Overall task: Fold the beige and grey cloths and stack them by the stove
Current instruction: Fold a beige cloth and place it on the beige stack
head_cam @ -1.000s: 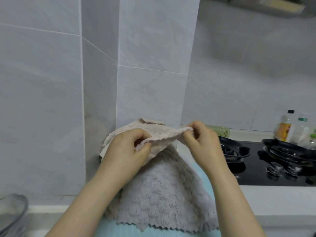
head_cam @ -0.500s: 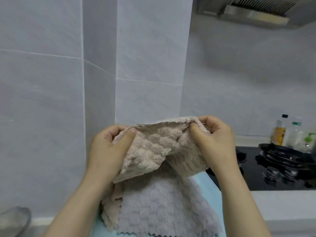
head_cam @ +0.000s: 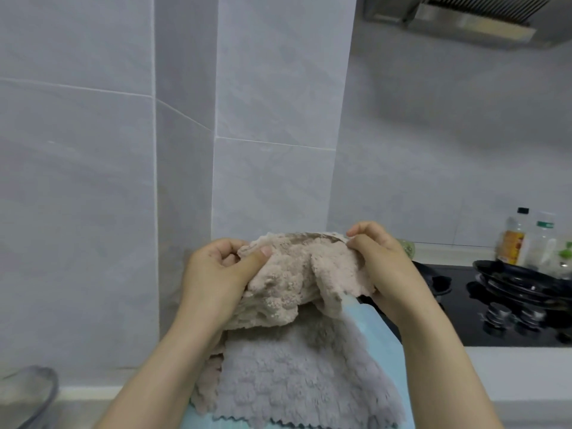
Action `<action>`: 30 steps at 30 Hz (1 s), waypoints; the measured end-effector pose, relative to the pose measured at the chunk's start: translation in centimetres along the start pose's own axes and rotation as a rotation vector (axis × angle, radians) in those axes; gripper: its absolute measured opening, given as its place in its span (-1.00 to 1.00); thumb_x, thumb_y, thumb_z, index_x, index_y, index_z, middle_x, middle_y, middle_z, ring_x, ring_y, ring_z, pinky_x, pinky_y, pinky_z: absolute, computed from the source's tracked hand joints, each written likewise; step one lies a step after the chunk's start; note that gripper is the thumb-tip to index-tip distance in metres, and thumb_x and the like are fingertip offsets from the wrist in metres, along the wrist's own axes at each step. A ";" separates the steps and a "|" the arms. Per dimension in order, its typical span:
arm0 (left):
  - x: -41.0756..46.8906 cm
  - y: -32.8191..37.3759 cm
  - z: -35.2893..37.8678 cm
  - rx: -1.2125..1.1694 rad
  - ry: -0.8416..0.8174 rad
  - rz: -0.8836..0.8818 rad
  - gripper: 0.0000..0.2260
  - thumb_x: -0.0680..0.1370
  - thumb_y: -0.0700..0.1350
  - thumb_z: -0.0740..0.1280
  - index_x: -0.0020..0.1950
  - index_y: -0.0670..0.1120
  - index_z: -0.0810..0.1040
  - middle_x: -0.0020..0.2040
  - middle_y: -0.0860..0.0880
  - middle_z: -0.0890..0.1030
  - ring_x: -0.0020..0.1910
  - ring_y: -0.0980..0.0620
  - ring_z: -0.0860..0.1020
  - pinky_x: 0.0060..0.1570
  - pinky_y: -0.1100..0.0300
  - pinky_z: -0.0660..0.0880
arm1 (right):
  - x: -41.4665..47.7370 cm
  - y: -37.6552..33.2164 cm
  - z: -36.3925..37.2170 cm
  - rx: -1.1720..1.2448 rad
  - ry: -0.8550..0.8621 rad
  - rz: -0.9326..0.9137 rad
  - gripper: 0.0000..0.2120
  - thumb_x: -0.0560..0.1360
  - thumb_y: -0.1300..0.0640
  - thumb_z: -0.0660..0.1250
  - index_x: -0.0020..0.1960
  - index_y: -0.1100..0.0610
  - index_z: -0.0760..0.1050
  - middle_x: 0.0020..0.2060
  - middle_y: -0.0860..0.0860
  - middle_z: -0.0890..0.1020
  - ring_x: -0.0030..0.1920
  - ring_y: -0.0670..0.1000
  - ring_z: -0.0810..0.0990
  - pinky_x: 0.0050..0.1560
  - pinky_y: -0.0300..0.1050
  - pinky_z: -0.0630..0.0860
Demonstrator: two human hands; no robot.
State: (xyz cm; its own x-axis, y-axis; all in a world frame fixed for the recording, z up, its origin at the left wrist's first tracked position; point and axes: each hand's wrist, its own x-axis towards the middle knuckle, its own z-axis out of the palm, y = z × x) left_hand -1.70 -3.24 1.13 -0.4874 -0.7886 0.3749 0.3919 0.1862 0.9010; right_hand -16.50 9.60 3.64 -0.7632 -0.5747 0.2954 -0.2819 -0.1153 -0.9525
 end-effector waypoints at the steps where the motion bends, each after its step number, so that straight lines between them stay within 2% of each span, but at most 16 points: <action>1: -0.1 0.0 0.2 -0.013 -0.003 0.012 -0.89 0.44 -0.22 0.46 -0.13 -0.25 0.61 -0.32 -0.11 0.68 -0.42 0.07 0.58 -0.44 0.31 0.50 | -0.2 -0.2 0.0 0.032 -0.080 -0.017 -0.76 0.58 0.26 0.15 -0.17 0.06 0.50 -0.41 0.04 0.39 -0.47 -0.02 0.29 -0.45 -0.15 0.17; 3: -0.2 0.1 0.4 -0.010 -0.039 0.030 -0.94 0.47 -0.24 0.42 -0.10 -0.22 0.62 -0.27 -0.12 0.70 -0.36 0.05 0.61 -0.38 0.29 0.53 | -0.4 -0.4 0.0 0.086 -0.229 -0.038 -0.73 0.56 0.24 0.17 -0.19 0.08 0.60 -0.25 0.15 0.43 -0.28 0.13 0.31 -0.27 0.00 0.24; 5: -0.2 0.1 0.5 0.009 -0.091 0.046 -0.94 0.51 -0.27 0.36 -0.08 -0.18 0.63 -0.34 -0.02 0.68 -0.41 0.12 0.58 -0.42 0.34 0.48 | -0.7 -0.6 0.1 0.123 -0.333 -0.034 -0.72 0.50 0.23 0.18 -0.03 0.11 0.67 -0.22 0.20 0.42 -0.13 0.17 0.28 -0.07 0.11 0.24; 7: -0.2 0.0 0.6 0.038 -0.110 0.068 -0.90 0.52 -0.27 0.34 -0.05 -0.15 0.64 -0.42 0.08 0.62 -0.50 0.22 0.50 -0.47 0.41 0.39 | -0.8 -0.8 0.2 0.159 -0.427 -0.005 -0.61 0.44 0.26 0.13 0.14 0.11 0.64 -0.15 0.45 0.44 -0.07 0.18 0.28 0.00 0.18 0.28; 8: -0.3 0.0 0.6 0.054 -0.109 0.079 -0.89 0.52 -0.26 0.34 -0.04 -0.14 0.65 -0.43 0.10 0.60 -0.51 0.24 0.48 -0.46 0.41 0.38 | -0.9 -0.9 0.3 0.162 -0.464 0.000 -0.57 0.45 0.30 0.11 0.19 0.11 0.61 0.02 0.57 0.41 -0.06 0.20 0.31 0.04 0.20 0.36; 9: -0.3 0.0 0.6 0.059 -0.109 0.088 -0.89 0.52 -0.25 0.34 -0.04 -0.14 0.65 -0.44 0.11 0.59 -0.51 0.24 0.47 -0.46 0.41 0.38 | -0.9 -0.9 0.3 0.147 -0.485 -0.004 -0.56 0.48 0.35 0.09 0.22 0.09 0.59 0.12 0.56 0.40 -0.08 0.20 0.38 0.07 0.15 0.46; 11: -0.4 0.1 0.6 0.001 -0.118 0.073 -0.90 0.51 -0.27 0.35 -0.03 -0.15 0.64 -0.37 0.08 0.65 -0.44 0.22 0.55 -0.42 0.41 0.43 | -1.2 -0.8 0.2 0.091 -0.491 -0.039 -0.52 0.55 0.47 0.03 0.25 0.09 0.53 0.04 0.37 0.58 -0.13 0.12 0.57 -0.04 -0.09 0.60; 13: -0.4 0.2 0.7 -0.101 -0.130 0.024 -0.90 0.49 -0.31 0.36 -0.03 -0.18 0.61 -0.26 -0.02 0.70 -0.36 0.14 0.62 -0.39 0.38 0.48 | -1.5 -0.7 0.5 0.095 -0.506 -0.075 -0.60 0.57 0.50 0.08 0.26 0.15 0.46 0.03 0.23 0.66 -0.01 0.10 0.68 -0.02 -0.11 0.64; 15: -0.4 0.3 0.8 -0.171 -0.138 -0.035 -0.87 0.47 -0.34 0.37 -0.01 -0.21 0.56 -0.31 -0.01 0.67 -0.42 0.16 0.59 -0.45 0.39 0.46 | -1.6 -0.7 0.9 0.145 -0.477 -0.094 -0.69 0.55 0.47 0.20 0.23 0.22 0.42 0.01 0.14 0.70 0.02 0.10 0.69 -0.02 -0.09 0.65; 17: -0.4 0.4 0.9 -0.225 -0.155 -0.083 -0.87 0.47 -0.35 0.36 -0.01 -0.22 0.54 -0.37 0.01 0.64 -0.45 0.17 0.56 -0.46 0.38 0.47 | -1.7 -0.9 1.2 0.124 -0.379 -0.144 -0.74 0.53 0.45 0.25 0.18 0.25 0.44 -0.08 0.11 0.72 -0.06 0.05 0.71 -0.09 -0.13 0.65; 20: -0.4 0.1 1.0 -0.146 -0.147 -0.058 -0.95 0.48 -0.30 0.37 -0.08 -0.21 0.58 -0.46 0.05 0.57 -0.50 0.18 0.48 -0.47 0.39 0.45 | -1.9 -1.2 1.5 0.029 -0.280 -0.229 -0.88 0.53 0.36 0.31 0.05 0.26 0.55 -0.20 0.07 0.70 -0.21 -0.05 0.68 -0.20 -0.23 0.60; 23: -0.5 -0.1 1.2 -0.077 -0.126 -0.015 -0.94 0.50 -0.24 0.37 -0.11 -0.23 0.60 -0.53 0.08 0.48 -0.56 0.20 0.37 -0.53 0.41 0.36 | -1.9 -1.0 1.9 -0.187 -0.182 -0.320 -0.94 0.48 0.16 0.41 -0.15 0.06 0.64 -0.29 -0.06 0.65 -0.24 -0.10 0.61 -0.22 -0.14 0.62; 24: -0.5 0.0 1.2 -0.069 -0.119 -0.006 -0.92 0.51 -0.23 0.36 -0.12 -0.24 0.59 -0.54 0.07 0.44 -0.57 0.19 0.34 -0.56 0.42 0.32 | -1.8 -0.9 2.0 -0.281 -0.120 -0.370 -0.94 0.44 0.06 0.44 -0.21 -0.02 0.64 -0.26 -0.11 0.62 -0.23 -0.13 0.58 -0.17 -0.14 0.61; 26: -0.6 0.2 1.2 -0.063 -0.110 0.013 -0.88 0.53 -0.20 0.34 -0.16 -0.23 0.58 -0.54 0.01 0.37 -0.57 0.15 0.28 -0.60 0.42 0.23 | -1.7 -0.8 2.2 -0.445 0.009 -0.486 -0.88 0.37 -0.09 0.46 -0.29 -0.10 0.57 -0.10 -0.17 0.54 -0.11 -0.19 0.52 -0.10 -0.36 0.46; 28: -0.6 0.4 1.3 -0.075 -0.118 0.037 -0.87 0.54 -0.20 0.32 -0.18 -0.21 0.57 -0.49 -0.06 0.31 -0.53 0.09 0.23 -0.58 0.38 0.16 | -1.9 -1.0 2.5 -0.506 0.071 -0.617 -0.85 0.34 -0.09 0.46 -0.31 -0.13 0.50 0.01 -0.22 0.53 0.08 -0.20 0.48 -0.02 -0.43 0.36; 30: -0.6 0.6 1.3 -0.114 -0.131 0.052 -0.87 0.55 -0.21 0.30 -0.18 -0.20 0.57 -0.46 -0.07 0.30 -0.51 0.08 0.22 -0.55 0.36 0.17 | -2.1 -1.3 2.8 -0.475 0.078 -0.707 -0.86 0.36 0.03 0.48 -0.28 -0.07 0.51 -0.08 -0.21 0.60 0.07 -0.18 0.51 0.01 -0.39 0.38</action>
State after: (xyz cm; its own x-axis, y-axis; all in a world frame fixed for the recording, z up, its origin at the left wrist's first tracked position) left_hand -2.18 -1.88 1.70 -0.5587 -0.6953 0.4522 0.5011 0.1514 0.8520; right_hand -12.88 8.73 4.04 -0.3491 -0.4358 0.8296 -0.9074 -0.0640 -0.4154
